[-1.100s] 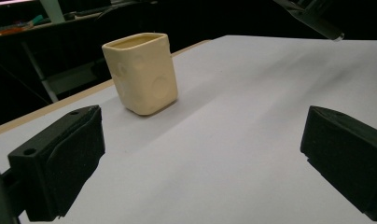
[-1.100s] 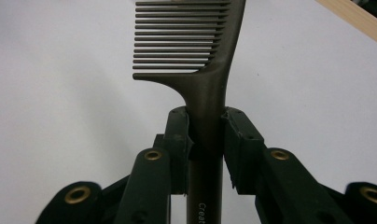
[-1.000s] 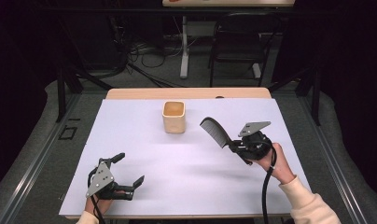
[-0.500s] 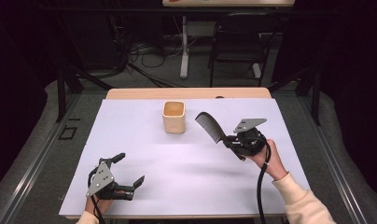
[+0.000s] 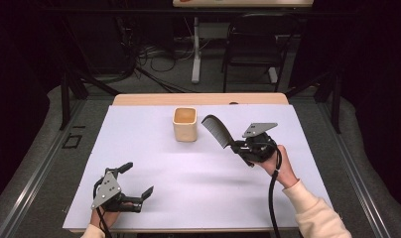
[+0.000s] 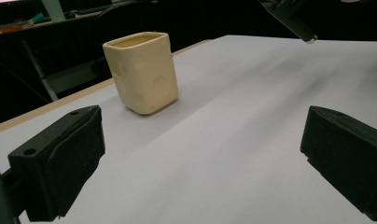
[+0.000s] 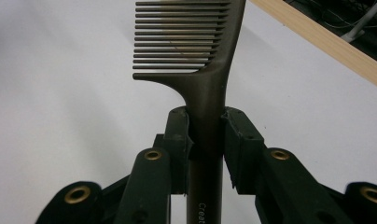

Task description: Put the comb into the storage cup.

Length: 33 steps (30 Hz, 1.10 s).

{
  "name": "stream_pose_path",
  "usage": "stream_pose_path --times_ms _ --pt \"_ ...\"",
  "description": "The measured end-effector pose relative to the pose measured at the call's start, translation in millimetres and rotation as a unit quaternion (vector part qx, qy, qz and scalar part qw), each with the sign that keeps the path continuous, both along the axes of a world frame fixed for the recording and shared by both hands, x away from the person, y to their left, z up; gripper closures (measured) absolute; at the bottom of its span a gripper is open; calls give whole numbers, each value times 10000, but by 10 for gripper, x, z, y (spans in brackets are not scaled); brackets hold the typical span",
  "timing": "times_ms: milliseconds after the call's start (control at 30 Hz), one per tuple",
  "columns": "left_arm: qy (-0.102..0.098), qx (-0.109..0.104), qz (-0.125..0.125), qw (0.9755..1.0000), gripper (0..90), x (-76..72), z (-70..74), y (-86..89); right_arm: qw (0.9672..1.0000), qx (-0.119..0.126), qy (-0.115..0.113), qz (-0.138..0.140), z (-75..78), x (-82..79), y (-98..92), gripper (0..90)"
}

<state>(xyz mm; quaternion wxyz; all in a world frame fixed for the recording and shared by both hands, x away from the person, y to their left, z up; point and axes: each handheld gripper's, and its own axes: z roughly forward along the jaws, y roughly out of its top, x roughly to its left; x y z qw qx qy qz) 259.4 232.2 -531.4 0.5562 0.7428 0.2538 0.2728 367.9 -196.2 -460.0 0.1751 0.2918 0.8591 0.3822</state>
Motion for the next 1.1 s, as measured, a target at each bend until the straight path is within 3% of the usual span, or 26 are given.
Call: stream_pose_path --times_ms 1100 --pt "-3 13 -4 10000 0 5 -1 -1 9995 188 -270 36 121 133 96 725"
